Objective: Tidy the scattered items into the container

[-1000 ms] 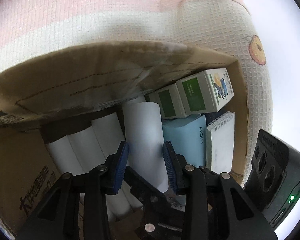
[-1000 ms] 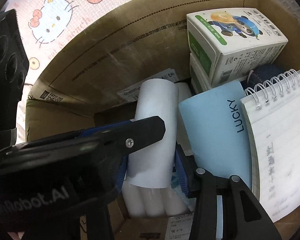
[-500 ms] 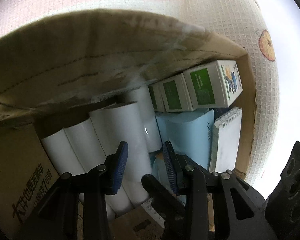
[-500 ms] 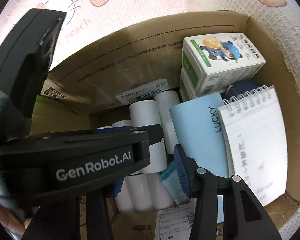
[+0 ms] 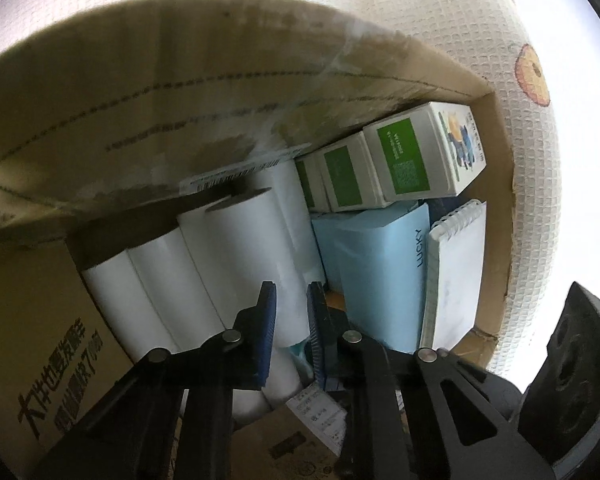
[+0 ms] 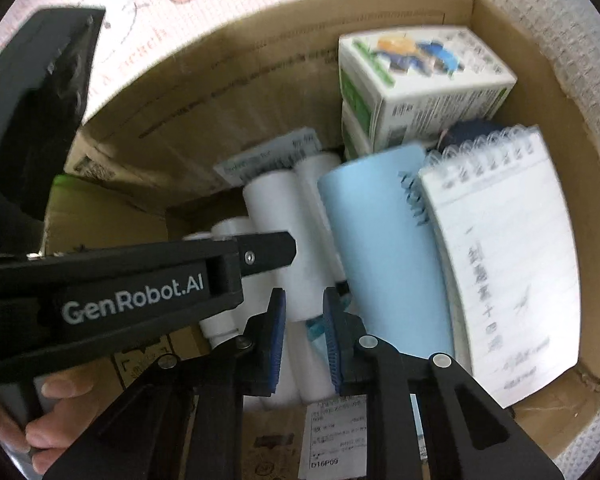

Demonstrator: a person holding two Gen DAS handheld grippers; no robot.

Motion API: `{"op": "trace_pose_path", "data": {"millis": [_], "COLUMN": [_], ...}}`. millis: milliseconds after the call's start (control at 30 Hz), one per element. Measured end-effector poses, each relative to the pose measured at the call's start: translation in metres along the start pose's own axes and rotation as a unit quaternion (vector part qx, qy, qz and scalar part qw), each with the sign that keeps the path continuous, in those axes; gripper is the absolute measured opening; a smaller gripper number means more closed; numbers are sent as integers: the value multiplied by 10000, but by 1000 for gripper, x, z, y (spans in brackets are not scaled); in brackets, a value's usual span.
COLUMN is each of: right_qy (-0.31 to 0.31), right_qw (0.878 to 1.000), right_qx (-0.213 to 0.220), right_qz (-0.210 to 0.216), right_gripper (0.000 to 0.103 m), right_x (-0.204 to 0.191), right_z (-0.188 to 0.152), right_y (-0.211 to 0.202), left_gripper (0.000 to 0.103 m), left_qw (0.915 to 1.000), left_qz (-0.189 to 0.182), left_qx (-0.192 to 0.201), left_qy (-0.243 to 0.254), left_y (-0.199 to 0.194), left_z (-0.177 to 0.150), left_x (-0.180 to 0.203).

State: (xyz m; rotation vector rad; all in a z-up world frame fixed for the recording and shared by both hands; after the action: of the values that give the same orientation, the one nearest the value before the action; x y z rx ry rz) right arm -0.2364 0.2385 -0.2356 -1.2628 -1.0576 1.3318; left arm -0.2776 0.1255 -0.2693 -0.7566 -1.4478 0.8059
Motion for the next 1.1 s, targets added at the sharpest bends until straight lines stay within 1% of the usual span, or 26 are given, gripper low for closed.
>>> {"op": "trace_pose_path", "data": {"millis": [67,200,267,400,500,633,667,700,733,767,800,833,900,933,1000,1033,1067,1100], "right_qy": [193,223,313,421,453,531,548,526,488,444,388,346,299,261,182,166,158,164], "right_qw": [9994,9990,9979,9968,9969,9970,9970,9972,9976,9981,9986,9989,9992,9992,9983,9975,9965,9956], "right_qx": [-272,-371,-548,-653,-640,-545,-526,-492,-430,-342,-247,-157,39,135,342,426,504,567], "right_qz": [72,-70,-113,-169,-117,-133,-167,-210,-237,-259,-280,-288,-276,-289,-425,-533,-654,-734], "right_gripper": [16,16,16,16,16,16,16,16,16,16,16,16,16,16,16,16,16,16], "right_x": [0,-1,1,4,3,2,2,1,-1,-3,-5,-8,-12,-15,-19,-20,-21,-21], "right_z": [-4,-4,-4,-1,4,11,12,11,10,9,7,5,1,-2,-7,-10,-13,-16], "right_y": [3,6,11,20,23,21,19,15,10,3,-4,-12,-29,-37,-52,-59,-65,-71], "left_gripper": [18,17,18,18,18,18,18,18,18,18,18,18,21,27,35,37,37,38], "left_qw": [9999,9978,9970,9953,9937,9929,9927,9923,9911,9901,9889,9871,9804,9777,9673,9598,9520,9482], "left_qz": [99,340,351,266,227,140,154,208,310,382,450,530,873,1009,1485,1746,1941,2014], "left_qx": [90,462,606,872,1030,1106,1118,1132,1183,1212,1239,1279,1370,1399,1505,1636,1765,1819], "left_qy": [76,317,335,328,371,406,425,451,534,602,688,807,1116,1198,1400,1469,1577,1651], "left_y": [-8,-32,-44,-67,-81,-81,-77,-77,-79,-76,-77,-87,-90,-86,-91,-95,-100,-102], "left_z": [-2,-4,-4,-6,-5,-14,-14,-24,-26,-27,-20,-27,-35,-35,-44,-49,-54,-58], "left_x": [2,1,-3,-13,-19,-7,8,10,12,15,16,12,19,24,28,30,32,32]}}
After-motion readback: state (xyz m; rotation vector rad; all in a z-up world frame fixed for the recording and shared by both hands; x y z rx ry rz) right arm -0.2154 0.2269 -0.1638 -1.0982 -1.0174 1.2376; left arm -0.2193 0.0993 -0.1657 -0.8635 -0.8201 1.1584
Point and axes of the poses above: each gripper's, at about its wrist camera, not at the fingertips, and y roughly the way its jaws point, x to its right, z to its top, the point moved 5 cm from there along y, roughly the way its jaws point, and after that the axes turned 8 degrees about y, right-handed, at the moved point
